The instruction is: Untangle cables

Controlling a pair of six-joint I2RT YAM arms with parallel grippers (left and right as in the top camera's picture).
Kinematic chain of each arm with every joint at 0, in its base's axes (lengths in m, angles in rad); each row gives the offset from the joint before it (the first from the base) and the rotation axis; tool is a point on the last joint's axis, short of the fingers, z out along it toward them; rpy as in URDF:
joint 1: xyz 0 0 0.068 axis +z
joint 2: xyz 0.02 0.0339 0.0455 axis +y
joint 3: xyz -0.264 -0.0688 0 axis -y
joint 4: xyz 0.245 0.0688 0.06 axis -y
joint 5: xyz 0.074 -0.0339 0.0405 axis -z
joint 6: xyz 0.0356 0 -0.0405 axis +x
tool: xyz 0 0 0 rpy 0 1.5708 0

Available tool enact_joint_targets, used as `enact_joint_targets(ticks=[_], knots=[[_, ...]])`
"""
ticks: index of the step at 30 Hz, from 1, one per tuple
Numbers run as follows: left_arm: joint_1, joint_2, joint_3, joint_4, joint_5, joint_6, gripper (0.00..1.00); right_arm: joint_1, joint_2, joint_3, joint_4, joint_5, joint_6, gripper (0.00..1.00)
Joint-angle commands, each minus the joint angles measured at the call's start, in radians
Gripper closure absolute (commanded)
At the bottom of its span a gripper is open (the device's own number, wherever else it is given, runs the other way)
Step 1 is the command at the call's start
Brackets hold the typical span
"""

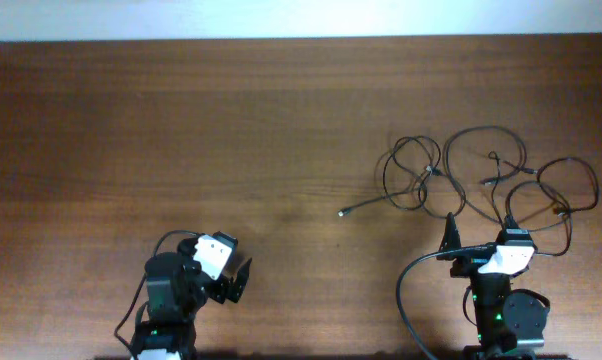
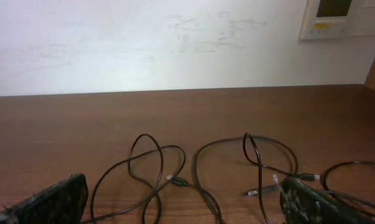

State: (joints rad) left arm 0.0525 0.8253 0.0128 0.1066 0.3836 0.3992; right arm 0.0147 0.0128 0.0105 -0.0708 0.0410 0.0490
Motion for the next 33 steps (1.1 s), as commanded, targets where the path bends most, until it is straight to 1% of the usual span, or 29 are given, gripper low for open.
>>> enact_joint_targets(ticks=[1, 7, 8, 11, 12, 14, 15, 16, 17, 19, 33], knots=[[0.002, -0.235, -0.004, -0.164, -0.039, -0.005, 0.01, 0.005, -0.01, -0.005, -0.006, 0.016, 0.005, 0.02], [0.002, -0.678, -0.004, -0.165, -0.04, -0.006, 0.01, 0.005, -0.01, -0.005, -0.006, 0.016, 0.005, 0.01], [0.002, -0.735, -0.004, -0.165, -0.04, -0.006, 0.01, 0.005, -0.01, -0.005, -0.006, 0.016, 0.005, 0.02], [-0.002, -0.822, -0.004, -0.164, -0.04, -0.006, 0.01, 0.005, -0.01, -0.005, -0.006, 0.016, 0.005, 0.01], [-0.005, -0.821, -0.004, -0.165, -0.044, -0.006, 0.01, 0.005, -0.01, -0.005, -0.006, 0.016, 0.005, 0.01], [-0.017, -0.82, -0.005, -0.168, -0.125, -0.053, 0.01, 0.005, -0.01, -0.005, -0.006, 0.016, 0.005, 0.02], [-0.022, -0.82, -0.005, -0.17, -0.19, -0.101, 0.01, 0.005, -0.01, -0.005, -0.006, 0.016, 0.005, 0.01], [-0.027, -0.82, -0.005, -0.18, -0.287, -0.199, 0.01, 0.005, -0.01, -0.005, -0.006, 0.016, 0.005, 0.01], [-0.043, -0.82, -0.005, -0.187, -0.447, -0.357, 0.01, 0.005, -0.01, -0.005, -0.006, 0.016, 0.005, 0.01], [-0.057, -0.82, -0.005, -0.183, -0.476, -0.362, 0.01, 0.005, -0.01, -0.005, -0.006, 0.016, 0.005, 0.02], [-0.057, -0.82, -0.005, -0.183, -0.478, -0.387, 0.01, 0.005, -0.01, -0.005, -0.006, 0.016, 0.005, 0.02]])
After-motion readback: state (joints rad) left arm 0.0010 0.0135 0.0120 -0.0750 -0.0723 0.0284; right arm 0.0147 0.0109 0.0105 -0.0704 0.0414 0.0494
